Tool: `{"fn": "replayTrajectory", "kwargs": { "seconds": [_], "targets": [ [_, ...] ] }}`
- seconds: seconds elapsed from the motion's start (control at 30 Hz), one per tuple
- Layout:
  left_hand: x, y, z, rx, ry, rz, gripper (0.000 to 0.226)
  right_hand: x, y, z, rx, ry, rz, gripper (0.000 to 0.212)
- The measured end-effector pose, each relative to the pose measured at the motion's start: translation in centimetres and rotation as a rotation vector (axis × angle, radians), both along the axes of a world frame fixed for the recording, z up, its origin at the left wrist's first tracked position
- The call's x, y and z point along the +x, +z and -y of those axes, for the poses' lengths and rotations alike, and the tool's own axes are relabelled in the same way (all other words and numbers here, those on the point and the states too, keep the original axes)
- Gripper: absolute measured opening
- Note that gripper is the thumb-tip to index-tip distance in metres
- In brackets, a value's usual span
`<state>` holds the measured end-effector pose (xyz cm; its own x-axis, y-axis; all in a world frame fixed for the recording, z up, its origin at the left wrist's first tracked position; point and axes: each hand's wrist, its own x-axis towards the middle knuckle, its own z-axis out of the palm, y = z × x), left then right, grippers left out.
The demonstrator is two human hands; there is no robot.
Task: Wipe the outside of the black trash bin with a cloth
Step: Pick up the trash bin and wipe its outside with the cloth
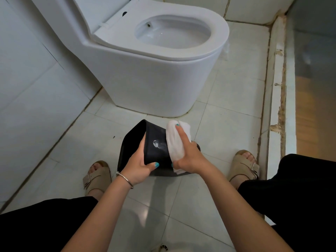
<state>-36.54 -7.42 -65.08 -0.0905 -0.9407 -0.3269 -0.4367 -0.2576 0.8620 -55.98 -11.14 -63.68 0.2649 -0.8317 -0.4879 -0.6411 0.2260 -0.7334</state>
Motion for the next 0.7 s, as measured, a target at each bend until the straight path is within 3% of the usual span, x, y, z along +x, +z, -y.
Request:
{"fn": "replayTrajectory", "kwargs": {
  "seconds": [0.23,0.5,0.7],
  "targets": [
    [-0.8,0.3,0.6,-0.012,-0.065,-0.017,0.103,1.5,1.3,0.1,-0.038,0.039,0.071,0.118],
    [-0.5,0.5,1.1,0.0,-0.084,-0.005,0.103,0.2,1.2,0.3,0.031,-0.032,-0.05,0.124],
    [-1.2,0.3,0.4,-0.015,-0.102,0.023,0.104,2.6,2.1,-0.3,-0.019,0.012,0.06,0.12]
  ]
}}
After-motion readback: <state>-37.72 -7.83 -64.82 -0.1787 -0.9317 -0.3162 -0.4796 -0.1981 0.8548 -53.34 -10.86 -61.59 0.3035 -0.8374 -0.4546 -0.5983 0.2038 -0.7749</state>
